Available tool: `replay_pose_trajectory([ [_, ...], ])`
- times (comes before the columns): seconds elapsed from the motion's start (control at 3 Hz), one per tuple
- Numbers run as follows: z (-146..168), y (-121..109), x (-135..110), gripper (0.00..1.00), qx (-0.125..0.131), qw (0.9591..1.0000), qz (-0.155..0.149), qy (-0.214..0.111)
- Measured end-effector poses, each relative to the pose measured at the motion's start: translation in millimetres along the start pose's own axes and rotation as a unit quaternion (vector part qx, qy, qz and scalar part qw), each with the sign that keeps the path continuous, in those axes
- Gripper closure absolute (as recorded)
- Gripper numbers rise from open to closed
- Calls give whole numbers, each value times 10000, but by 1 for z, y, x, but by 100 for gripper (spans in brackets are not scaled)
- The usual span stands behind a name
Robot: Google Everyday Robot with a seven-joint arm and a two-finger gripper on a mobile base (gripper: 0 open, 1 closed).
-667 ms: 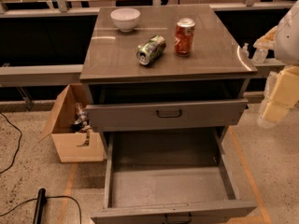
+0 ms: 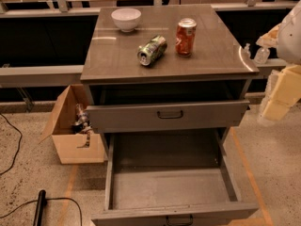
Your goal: Place coke can into middle drawer
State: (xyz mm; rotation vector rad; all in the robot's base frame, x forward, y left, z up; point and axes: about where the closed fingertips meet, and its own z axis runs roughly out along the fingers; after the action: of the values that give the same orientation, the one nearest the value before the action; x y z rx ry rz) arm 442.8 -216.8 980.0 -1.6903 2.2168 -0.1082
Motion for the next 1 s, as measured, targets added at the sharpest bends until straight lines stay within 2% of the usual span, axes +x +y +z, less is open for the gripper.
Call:
replay_pose_trajectory([
  [0.33,-3,-20,5,0,397,9984,251,-316],
  [0.67,-13,-65,32,0,1079,9838,963,-1057],
  [1.0,-18,-124,36,0,1678,9550,1351,-2038],
])
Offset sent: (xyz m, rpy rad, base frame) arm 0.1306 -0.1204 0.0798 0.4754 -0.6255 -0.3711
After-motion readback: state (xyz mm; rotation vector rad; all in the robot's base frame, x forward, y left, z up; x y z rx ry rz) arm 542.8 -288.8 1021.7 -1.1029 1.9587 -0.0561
